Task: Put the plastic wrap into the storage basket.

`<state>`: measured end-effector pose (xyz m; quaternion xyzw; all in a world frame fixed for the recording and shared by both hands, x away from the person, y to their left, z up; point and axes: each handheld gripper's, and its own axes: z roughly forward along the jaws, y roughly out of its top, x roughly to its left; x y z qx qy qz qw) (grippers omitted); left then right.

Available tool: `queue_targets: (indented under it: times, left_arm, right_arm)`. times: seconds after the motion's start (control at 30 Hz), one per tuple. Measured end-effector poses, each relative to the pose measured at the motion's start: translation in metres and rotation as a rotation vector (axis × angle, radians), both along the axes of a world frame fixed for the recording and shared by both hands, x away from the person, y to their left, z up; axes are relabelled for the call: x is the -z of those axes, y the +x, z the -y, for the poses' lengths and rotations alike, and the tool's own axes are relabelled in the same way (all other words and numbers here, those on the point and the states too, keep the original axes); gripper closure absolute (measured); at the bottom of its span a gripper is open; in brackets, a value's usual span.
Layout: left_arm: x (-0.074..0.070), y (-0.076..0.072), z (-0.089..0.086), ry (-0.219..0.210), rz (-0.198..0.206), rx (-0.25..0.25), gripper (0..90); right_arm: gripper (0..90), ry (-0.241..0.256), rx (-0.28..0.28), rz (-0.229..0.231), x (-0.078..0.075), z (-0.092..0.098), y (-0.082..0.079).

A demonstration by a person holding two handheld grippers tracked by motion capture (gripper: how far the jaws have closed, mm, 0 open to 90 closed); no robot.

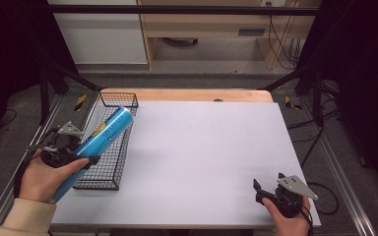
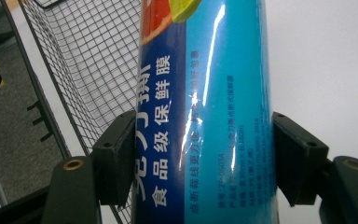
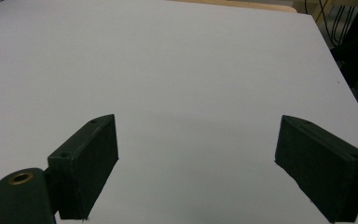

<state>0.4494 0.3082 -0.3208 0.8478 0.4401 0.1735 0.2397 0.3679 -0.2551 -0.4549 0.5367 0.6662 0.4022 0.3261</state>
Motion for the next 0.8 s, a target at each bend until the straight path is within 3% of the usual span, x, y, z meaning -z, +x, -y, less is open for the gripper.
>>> queue_targets:
  times: [0.33, 0.8]
  left_arm:
    - [0.008, 0.008, -0.01, 0.013, -0.027, -0.071, 32.2]
    - [0.019, 0.021, -0.015, 0.03, -0.083, -0.106, 32.2]
  right_arm:
    - [13.3, 0.003, 0.006, -0.004, 0.0, 0.0, 0.0]
    - [13.5, 0.006, -0.005, -0.009, 0.002, -0.002, 0.002]
